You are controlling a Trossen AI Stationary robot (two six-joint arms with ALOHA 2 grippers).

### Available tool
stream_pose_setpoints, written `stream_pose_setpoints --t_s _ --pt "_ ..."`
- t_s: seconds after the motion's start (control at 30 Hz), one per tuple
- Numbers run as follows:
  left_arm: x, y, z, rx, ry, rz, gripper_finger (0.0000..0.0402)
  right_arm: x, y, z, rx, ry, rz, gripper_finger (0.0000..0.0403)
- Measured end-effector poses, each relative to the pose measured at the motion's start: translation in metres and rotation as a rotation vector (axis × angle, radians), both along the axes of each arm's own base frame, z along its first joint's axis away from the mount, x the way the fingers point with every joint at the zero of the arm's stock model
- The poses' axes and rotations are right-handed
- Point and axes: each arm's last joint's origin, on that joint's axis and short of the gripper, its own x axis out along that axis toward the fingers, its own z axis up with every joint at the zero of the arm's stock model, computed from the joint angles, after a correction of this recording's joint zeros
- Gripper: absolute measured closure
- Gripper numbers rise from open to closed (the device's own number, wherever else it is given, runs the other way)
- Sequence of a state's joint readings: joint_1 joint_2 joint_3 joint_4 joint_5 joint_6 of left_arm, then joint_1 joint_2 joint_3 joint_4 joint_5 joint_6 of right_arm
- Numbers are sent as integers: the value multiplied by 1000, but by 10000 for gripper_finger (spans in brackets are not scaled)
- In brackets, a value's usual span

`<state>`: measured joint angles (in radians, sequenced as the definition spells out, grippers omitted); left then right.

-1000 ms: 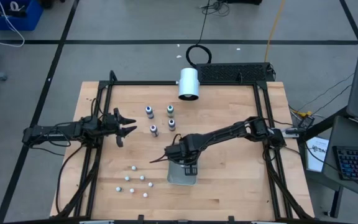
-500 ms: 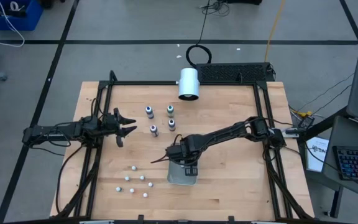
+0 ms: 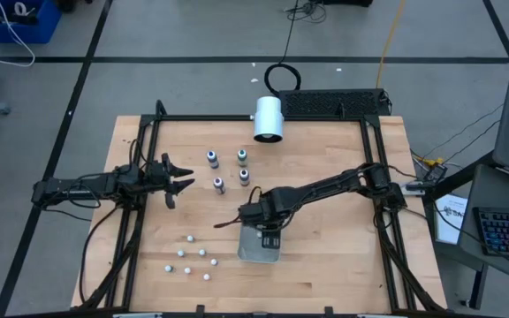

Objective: Pick & Place food coloring
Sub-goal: Put the small black food coloring bottle into the gray bin

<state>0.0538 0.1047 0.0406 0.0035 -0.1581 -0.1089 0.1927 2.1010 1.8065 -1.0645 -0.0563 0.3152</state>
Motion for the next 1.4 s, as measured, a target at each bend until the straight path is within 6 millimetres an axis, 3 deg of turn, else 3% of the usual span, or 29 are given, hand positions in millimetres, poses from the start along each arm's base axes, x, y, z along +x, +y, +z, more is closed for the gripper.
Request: stream_pose_setpoints --t_s 0.23,0.37,0.47,0.67,0.87,1.1,1.23,1.4 --pt "0 0 0 0 0 0 254 -37 -1 66 -49 -78 -36 227" --pt "0 0 0 0 0 0 254 -80 5 92 -228 -192 -74 228" --pt "0 0 0 0 0 0 254 -121 7 94 -317 -288 -126 229" --pt "0 0 0 0 0 0 254 -205 -4 62 -395 -520 -259 230" --pt "0 0 0 0 0 0 254 -257 -28 10 -352 -776 -293 232" --pt "0 0 0 0 0 0 254 -284 -52 -38 -303 -1069 -219 234" --pt "0 0 0 0 0 0 254 -290 -62 -45 -276 -1215 -170 234" --pt "0 0 0 0 0 0 254 -293 -73 -46 -267 -1262 -115 234"
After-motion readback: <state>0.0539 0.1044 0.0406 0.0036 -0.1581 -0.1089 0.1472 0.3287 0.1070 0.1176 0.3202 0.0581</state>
